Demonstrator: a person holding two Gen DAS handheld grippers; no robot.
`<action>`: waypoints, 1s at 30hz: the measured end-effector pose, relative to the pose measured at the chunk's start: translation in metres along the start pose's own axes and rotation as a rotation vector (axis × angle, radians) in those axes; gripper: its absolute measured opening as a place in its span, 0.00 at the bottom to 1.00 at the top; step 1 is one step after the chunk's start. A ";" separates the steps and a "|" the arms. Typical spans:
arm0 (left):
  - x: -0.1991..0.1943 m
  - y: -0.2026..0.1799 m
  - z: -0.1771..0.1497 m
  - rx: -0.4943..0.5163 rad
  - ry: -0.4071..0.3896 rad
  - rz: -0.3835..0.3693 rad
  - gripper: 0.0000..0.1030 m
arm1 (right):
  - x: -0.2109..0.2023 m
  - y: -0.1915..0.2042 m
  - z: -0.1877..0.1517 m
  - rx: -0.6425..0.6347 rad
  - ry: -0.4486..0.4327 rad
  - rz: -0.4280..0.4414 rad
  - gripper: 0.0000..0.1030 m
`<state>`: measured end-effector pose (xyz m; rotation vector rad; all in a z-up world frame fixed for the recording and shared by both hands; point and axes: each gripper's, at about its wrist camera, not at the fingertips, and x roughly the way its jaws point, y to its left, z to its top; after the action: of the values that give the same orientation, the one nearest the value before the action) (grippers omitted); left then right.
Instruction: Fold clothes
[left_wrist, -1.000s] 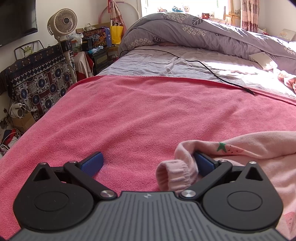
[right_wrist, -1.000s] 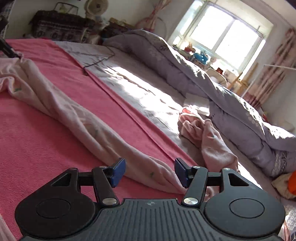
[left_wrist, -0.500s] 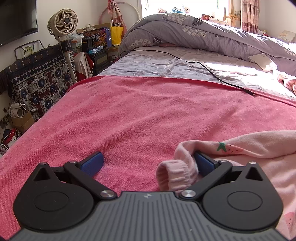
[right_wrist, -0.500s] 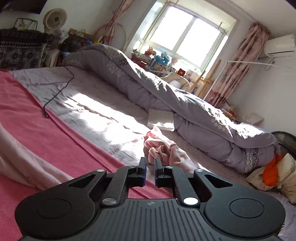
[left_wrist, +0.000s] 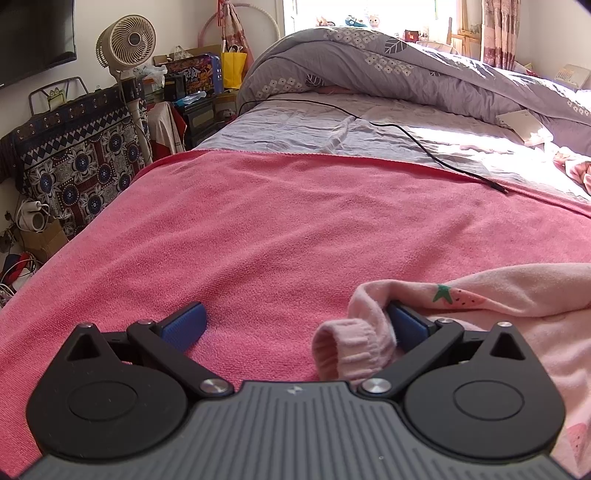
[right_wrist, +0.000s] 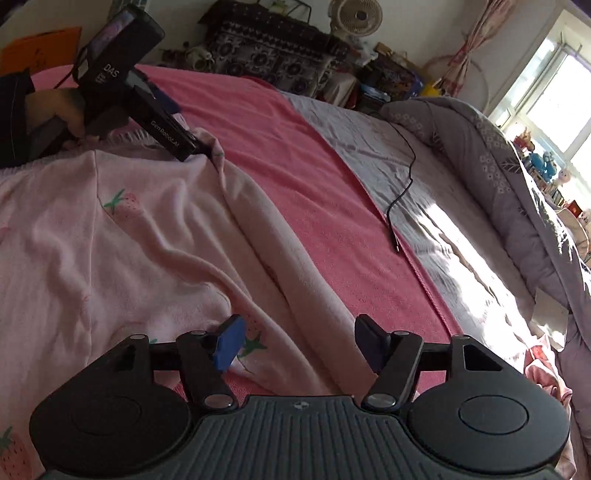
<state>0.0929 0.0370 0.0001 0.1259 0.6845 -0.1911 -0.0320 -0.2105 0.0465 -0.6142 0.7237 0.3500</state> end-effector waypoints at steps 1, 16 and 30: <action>0.000 0.000 0.000 0.000 0.000 0.000 1.00 | 0.004 0.001 0.002 0.012 0.008 -0.006 0.65; -0.063 -0.044 0.032 0.081 -0.043 0.000 0.99 | -0.023 -0.043 -0.070 0.127 0.075 -0.177 0.80; -0.010 -0.223 0.008 0.427 -0.032 -0.296 1.00 | -0.043 -0.190 -0.241 0.356 0.187 -0.559 0.84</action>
<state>0.0418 -0.1805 0.0007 0.4306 0.6206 -0.6224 -0.0900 -0.5123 0.0109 -0.4876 0.7379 -0.3514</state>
